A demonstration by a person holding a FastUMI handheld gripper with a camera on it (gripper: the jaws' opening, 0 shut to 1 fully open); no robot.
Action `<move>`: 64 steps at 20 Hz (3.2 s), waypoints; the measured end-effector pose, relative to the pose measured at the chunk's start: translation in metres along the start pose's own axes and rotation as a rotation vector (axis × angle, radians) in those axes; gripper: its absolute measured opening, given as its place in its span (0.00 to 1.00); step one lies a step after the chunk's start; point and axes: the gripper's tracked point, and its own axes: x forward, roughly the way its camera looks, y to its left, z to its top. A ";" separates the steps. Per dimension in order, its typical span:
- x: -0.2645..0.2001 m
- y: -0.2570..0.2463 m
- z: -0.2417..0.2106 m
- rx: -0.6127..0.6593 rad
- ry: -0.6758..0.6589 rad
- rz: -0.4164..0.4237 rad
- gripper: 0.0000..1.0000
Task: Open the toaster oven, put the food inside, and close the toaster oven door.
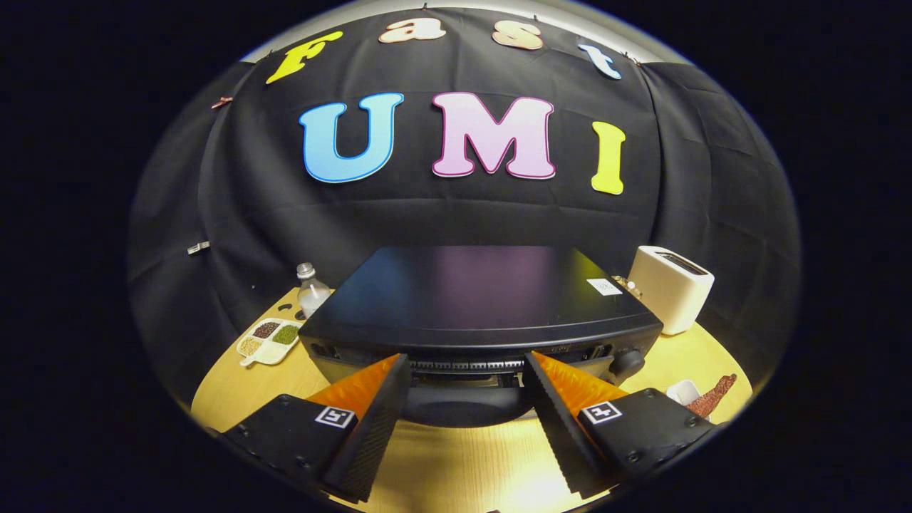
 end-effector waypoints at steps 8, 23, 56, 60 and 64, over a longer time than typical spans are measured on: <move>-0.036 0.000 -0.036 0.035 0.062 0.000 0.99; -0.065 -0.004 -0.101 -0.014 0.228 0.003 0.96; -0.129 -0.126 0.028 -0.016 0.247 0.395 0.98; -0.121 -0.201 0.039 -0.069 0.278 0.392 0.98; -0.108 -0.283 0.025 -0.031 0.375 0.364 0.97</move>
